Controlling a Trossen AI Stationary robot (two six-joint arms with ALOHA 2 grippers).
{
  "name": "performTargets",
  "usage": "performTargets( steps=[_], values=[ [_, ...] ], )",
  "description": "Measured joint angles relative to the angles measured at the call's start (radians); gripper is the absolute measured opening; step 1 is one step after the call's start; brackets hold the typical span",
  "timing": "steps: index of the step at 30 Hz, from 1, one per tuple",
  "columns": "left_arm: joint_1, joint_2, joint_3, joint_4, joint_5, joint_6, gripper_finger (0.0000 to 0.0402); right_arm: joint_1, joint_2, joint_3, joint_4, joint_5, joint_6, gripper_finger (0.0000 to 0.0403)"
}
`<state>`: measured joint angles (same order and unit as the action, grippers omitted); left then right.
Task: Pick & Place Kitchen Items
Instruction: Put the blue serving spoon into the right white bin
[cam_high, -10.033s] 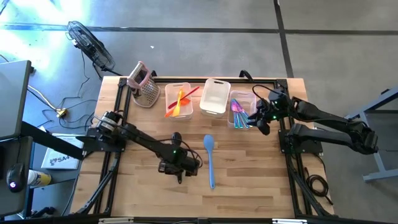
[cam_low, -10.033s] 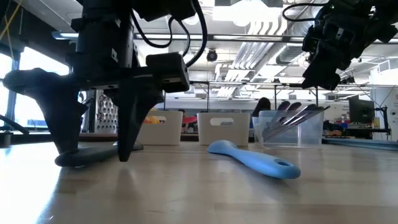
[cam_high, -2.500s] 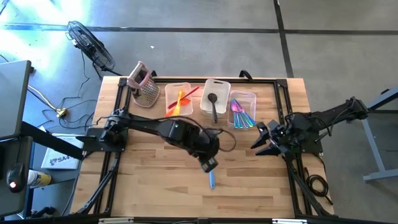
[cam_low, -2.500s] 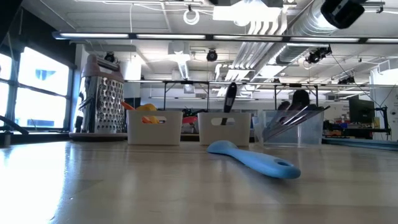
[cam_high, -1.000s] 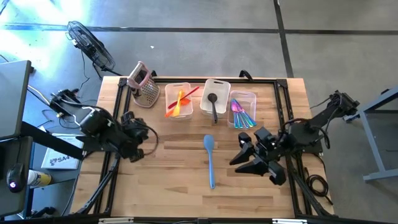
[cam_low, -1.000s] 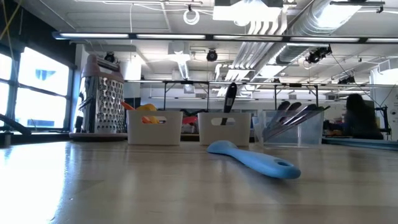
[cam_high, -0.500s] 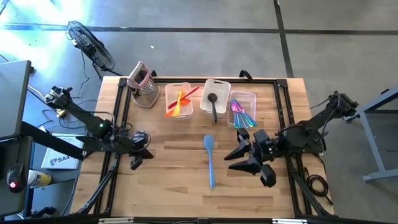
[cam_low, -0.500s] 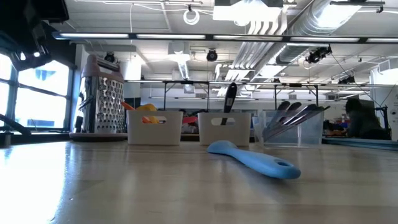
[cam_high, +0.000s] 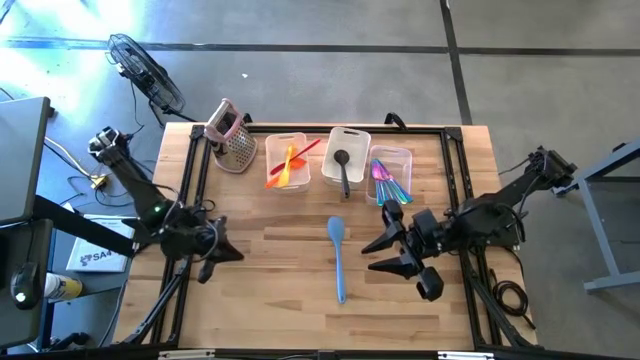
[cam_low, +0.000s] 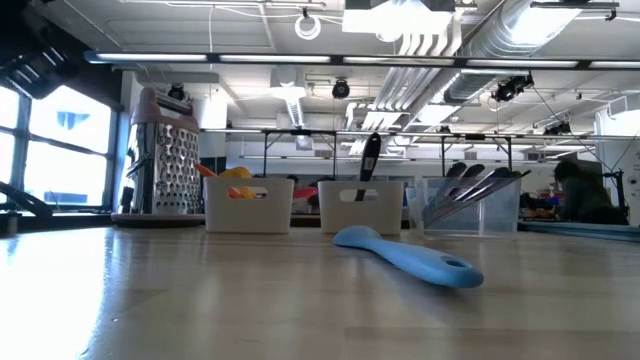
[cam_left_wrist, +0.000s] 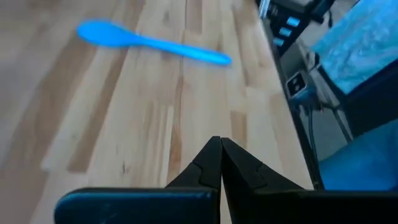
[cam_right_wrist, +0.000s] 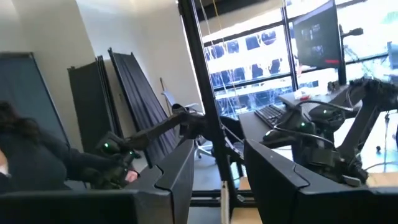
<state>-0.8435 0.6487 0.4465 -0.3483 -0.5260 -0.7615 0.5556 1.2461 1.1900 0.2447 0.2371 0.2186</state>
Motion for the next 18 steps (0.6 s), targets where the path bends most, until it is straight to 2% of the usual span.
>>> performTargets(
  steps=[5,10,14,18],
  values=[
    [0.021,-0.106,0.000,-0.044,-0.039,0.077,0.0001,-0.011,0.000,0.000,0.009,-0.001,-0.014,0.0133],
    [0.131,-0.183,0.000,-0.125,-0.029,0.113,0.0001,-0.056,-0.001,0.000,0.021,-0.004,0.069,0.0133],
    [0.241,-0.204,0.000,-0.143,0.042,0.161,0.0001,-0.110,0.000,0.000,-0.030,-0.032,0.245,0.0138],
    [0.331,-0.199,0.000,-0.144,0.148,0.193,0.0001,-0.144,0.000,0.000,-0.039,-0.068,0.309,0.0168]
  ],
)
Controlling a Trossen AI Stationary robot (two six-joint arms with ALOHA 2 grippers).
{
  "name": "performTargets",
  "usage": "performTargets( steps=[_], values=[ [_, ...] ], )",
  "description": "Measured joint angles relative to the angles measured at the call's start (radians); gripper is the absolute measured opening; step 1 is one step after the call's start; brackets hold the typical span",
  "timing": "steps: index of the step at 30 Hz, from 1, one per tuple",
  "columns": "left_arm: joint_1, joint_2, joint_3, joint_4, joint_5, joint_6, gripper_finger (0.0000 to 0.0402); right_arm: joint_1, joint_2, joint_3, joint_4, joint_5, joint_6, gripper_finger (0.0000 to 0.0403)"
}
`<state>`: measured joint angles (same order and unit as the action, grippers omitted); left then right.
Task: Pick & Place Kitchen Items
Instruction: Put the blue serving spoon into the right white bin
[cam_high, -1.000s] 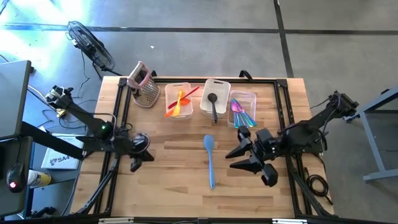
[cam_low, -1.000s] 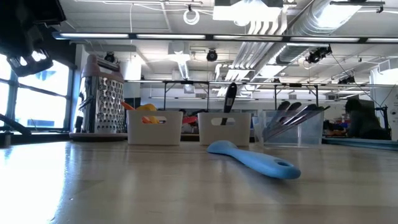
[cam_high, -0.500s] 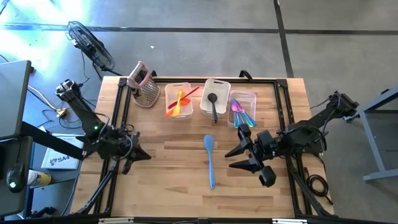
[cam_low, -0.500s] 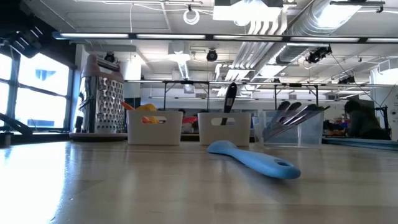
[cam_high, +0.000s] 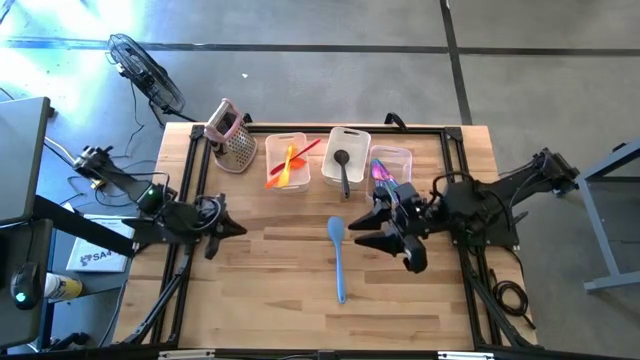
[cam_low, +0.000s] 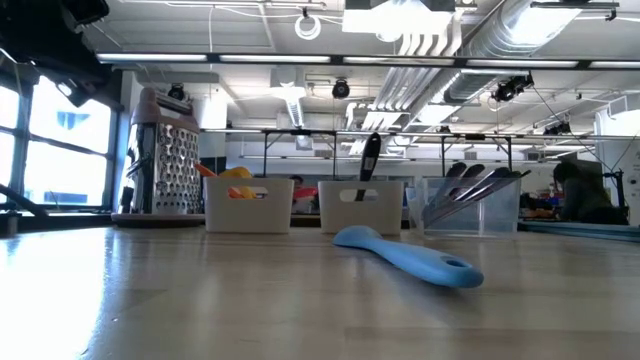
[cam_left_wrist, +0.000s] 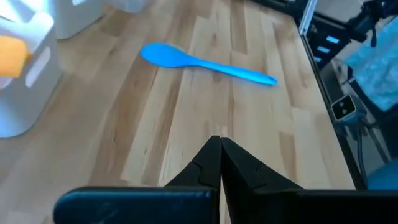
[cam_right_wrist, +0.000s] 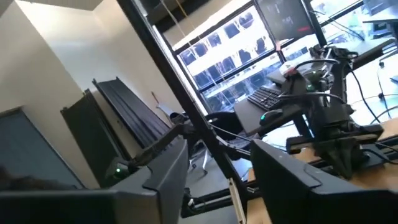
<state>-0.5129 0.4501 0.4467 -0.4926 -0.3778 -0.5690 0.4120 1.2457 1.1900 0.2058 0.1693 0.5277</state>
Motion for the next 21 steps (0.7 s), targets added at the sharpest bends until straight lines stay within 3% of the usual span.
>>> performTargets(
  steps=[7,10,17,19,21],
  values=[
    [0.109,0.029,0.000,0.002,0.092,0.019,0.0001,-0.022,0.000,0.000,0.026,-0.045,-0.005,0.0250],
    [0.136,0.039,0.000,0.003,0.120,0.019,0.0001,-0.022,0.000,0.000,0.079,-0.040,-0.083,0.0278],
    [0.147,0.039,0.000,0.032,0.141,-0.006,0.0001,-0.011,-0.029,0.000,0.123,-0.240,-0.545,0.0302],
    [0.147,0.039,0.000,0.045,0.141,-0.016,0.0001,-0.009,-0.043,0.000,0.122,-0.160,-0.599,0.0302],
    [0.147,0.040,0.000,0.059,0.142,-0.019,0.0001,0.013,-0.058,0.002,0.096,0.017,-0.623,0.0301]
  ],
)
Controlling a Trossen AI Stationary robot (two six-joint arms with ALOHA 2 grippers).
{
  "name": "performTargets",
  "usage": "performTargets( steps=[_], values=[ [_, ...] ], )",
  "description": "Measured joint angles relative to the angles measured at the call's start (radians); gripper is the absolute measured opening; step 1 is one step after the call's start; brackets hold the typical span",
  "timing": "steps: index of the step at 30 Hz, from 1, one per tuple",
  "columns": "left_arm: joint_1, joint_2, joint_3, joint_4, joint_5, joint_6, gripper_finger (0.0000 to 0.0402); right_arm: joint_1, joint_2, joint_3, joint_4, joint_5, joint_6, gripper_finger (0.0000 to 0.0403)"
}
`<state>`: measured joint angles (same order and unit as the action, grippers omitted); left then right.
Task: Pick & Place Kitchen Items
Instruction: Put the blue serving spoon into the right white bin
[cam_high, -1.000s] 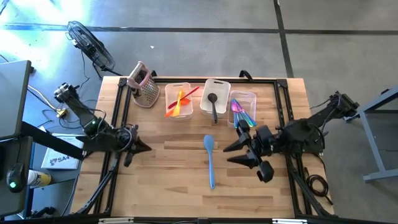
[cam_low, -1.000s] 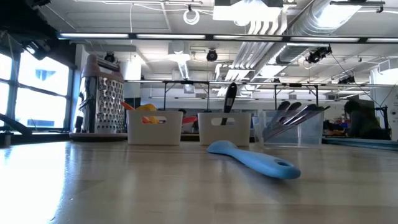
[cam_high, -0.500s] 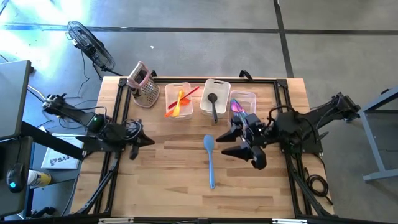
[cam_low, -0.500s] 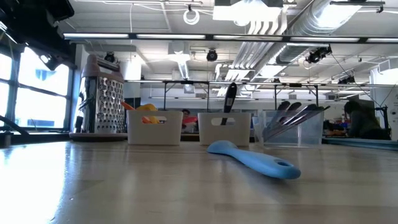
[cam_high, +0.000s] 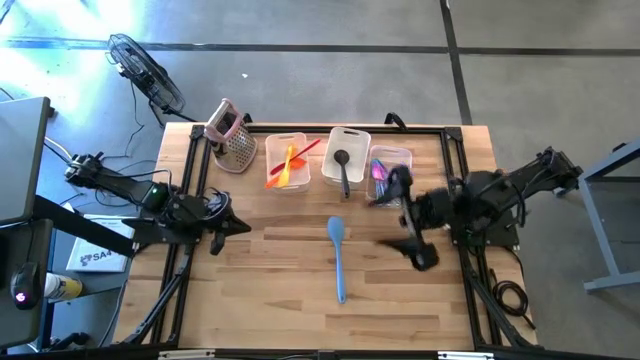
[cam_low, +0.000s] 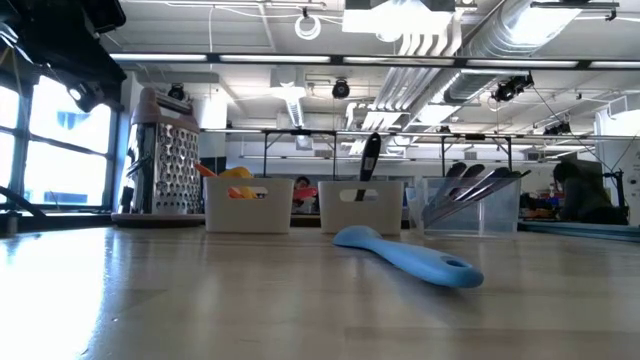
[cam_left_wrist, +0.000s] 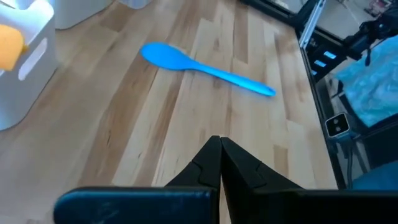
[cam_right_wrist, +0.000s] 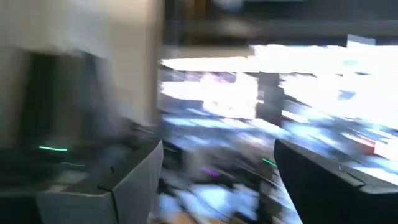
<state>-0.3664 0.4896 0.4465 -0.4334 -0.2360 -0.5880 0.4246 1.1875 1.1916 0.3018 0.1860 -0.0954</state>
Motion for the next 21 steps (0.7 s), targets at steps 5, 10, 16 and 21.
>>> performTargets(
  steps=[5,10,16,21],
  values=[
    [0.000,0.000,0.000,0.027,0.000,-0.001,0.0001,0.071,0.012,0.104,-0.315,0.362,-0.066,0.0300],
    [0.000,0.002,0.000,0.020,0.014,-0.018,0.0001,0.125,0.106,0.283,-0.647,0.551,0.118,0.0300],
    [0.000,0.033,0.000,0.021,0.065,-0.032,0.0001,0.119,0.264,0.483,-1.049,0.496,0.484,0.0300],
    [0.000,0.081,0.000,0.031,0.107,-0.047,0.0001,0.055,0.378,0.527,-1.236,0.267,0.862,0.0300]
  ],
)
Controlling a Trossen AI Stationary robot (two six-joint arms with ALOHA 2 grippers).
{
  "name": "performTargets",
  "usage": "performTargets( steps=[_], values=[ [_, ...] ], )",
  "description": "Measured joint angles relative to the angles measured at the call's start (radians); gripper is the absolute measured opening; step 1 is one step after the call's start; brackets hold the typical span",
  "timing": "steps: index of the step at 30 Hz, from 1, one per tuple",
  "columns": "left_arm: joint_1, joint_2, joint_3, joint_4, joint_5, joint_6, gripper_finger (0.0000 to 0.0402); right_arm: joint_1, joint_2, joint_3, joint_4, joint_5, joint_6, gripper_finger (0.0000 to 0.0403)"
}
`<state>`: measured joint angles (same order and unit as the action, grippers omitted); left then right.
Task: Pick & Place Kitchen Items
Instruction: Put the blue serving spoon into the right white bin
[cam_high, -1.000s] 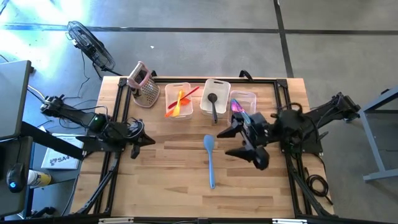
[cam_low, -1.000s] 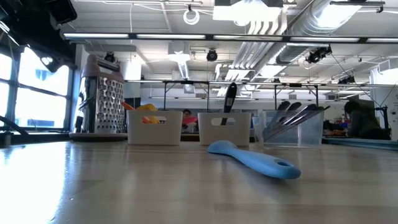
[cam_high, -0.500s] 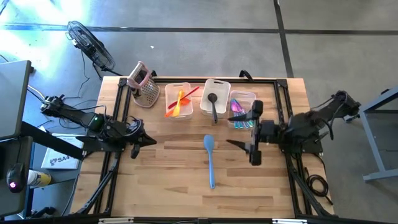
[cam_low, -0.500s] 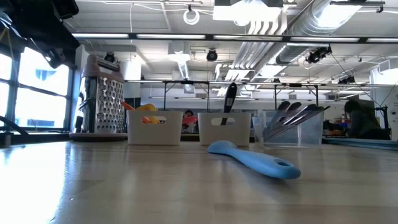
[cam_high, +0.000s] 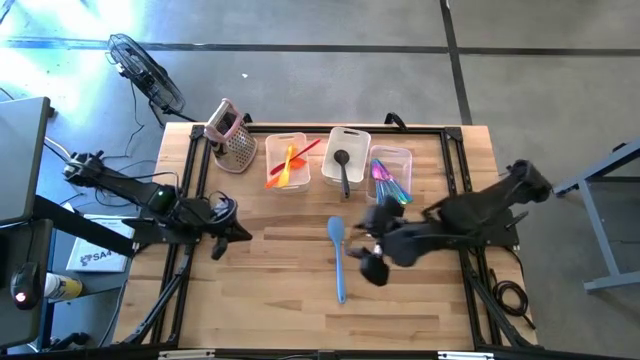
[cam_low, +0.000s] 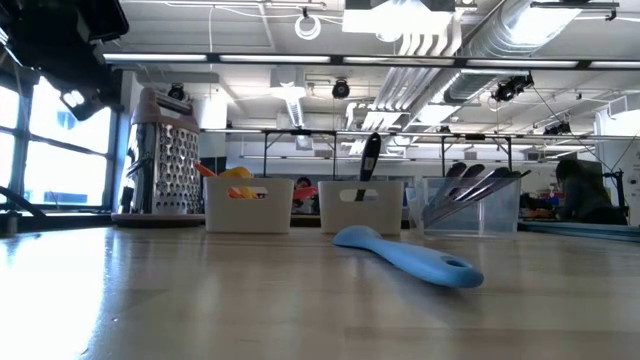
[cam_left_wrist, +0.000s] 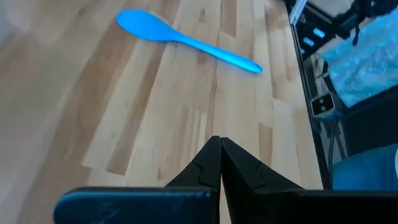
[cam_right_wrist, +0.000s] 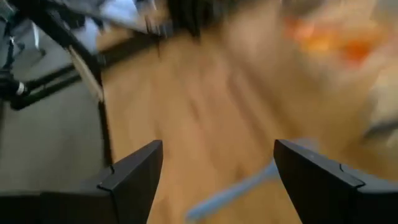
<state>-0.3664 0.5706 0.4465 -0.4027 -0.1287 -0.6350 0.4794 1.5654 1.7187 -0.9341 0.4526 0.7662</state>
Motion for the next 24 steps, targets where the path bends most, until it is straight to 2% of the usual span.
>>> performTargets(
  steps=[3,5,11,17,24],
  values=[
    [0.000,0.036,0.000,0.024,0.028,-0.002,0.0001,-0.034,0.068,0.002,-0.057,-0.183,0.152,0.0300],
    [0.000,0.060,0.000,0.042,0.034,-0.002,0.0001,-0.047,0.123,0.002,-0.091,-0.247,0.247,0.0300],
    [0.000,0.124,0.000,0.063,0.034,-0.025,0.0001,-0.070,0.263,0.001,-0.124,-0.312,0.434,0.0300],
    [0.000,0.167,0.000,0.064,0.078,-0.076,0.0001,-0.102,0.355,0.001,-0.115,-0.350,0.443,0.0300],
    [0.000,0.175,0.000,0.064,0.102,-0.104,0.0001,-0.126,0.387,0.001,-0.020,-0.400,0.479,0.0300]
  ],
)
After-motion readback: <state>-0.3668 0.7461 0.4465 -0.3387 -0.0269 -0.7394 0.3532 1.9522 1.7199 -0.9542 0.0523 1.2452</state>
